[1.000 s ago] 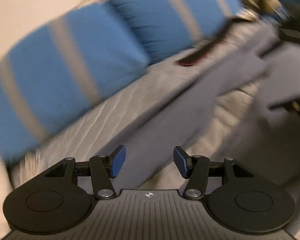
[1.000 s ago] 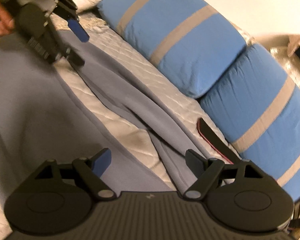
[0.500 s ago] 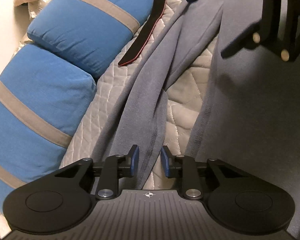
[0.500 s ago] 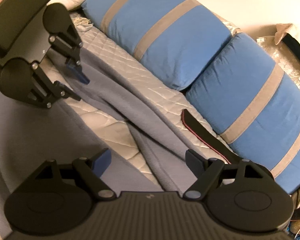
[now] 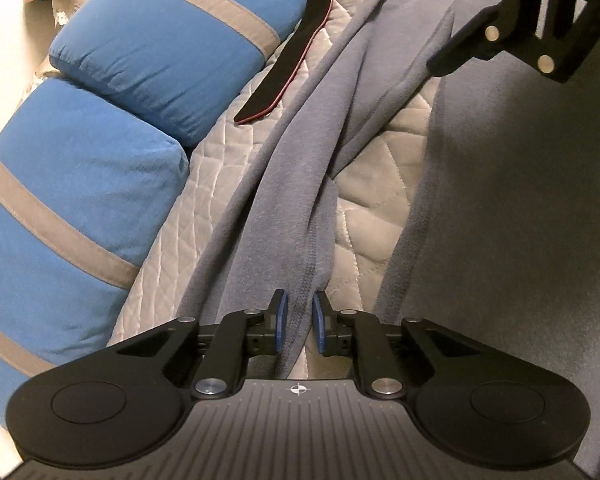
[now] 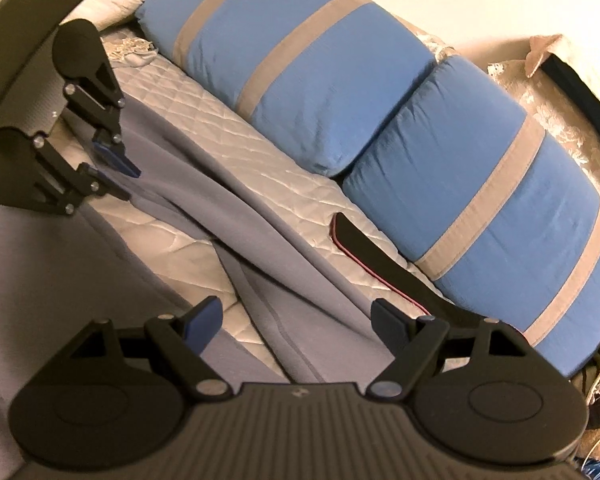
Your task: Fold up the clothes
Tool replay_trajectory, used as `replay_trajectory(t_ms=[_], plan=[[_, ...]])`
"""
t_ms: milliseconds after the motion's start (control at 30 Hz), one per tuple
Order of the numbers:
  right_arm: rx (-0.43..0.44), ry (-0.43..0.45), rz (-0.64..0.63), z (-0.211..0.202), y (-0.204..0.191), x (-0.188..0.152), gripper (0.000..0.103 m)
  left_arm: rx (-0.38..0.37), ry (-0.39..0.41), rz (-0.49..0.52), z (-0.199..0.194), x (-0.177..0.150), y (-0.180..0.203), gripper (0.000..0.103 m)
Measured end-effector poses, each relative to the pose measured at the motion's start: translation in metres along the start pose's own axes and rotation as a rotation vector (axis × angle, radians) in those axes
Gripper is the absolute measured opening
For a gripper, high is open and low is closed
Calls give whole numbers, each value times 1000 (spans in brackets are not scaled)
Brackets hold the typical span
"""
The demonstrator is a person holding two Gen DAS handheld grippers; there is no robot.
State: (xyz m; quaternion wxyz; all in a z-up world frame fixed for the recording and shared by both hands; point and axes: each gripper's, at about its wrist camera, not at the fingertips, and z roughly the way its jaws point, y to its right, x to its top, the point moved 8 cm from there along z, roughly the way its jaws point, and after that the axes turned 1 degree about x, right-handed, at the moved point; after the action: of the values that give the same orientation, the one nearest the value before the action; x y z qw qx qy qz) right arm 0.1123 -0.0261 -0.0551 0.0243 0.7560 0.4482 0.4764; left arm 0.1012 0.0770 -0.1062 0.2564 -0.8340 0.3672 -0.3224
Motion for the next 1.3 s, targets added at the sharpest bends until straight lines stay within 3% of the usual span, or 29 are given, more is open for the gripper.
replay_trajectory(t_ms=[200,767,933,1067,1167,1300], plan=[[14,-20,16,8,-2,-3,88,15,13,12,0,0,1,12],[37,-53,60,18,7,-16,82,36,111,-95,-27,3,-23,8],[144,-46,89,24,3,-14,64,59,118,-90,-29,3,-27,7],[253,-58,212,36,18,-13,56,109,126,-81,-29,4,-28,6],[292,-59,268,47,27,-12,51,116,127,-88,-29,4,-31,6],[320,-76,279,56,25,-15,36,121,128,-98,-30,4,-33,5]])
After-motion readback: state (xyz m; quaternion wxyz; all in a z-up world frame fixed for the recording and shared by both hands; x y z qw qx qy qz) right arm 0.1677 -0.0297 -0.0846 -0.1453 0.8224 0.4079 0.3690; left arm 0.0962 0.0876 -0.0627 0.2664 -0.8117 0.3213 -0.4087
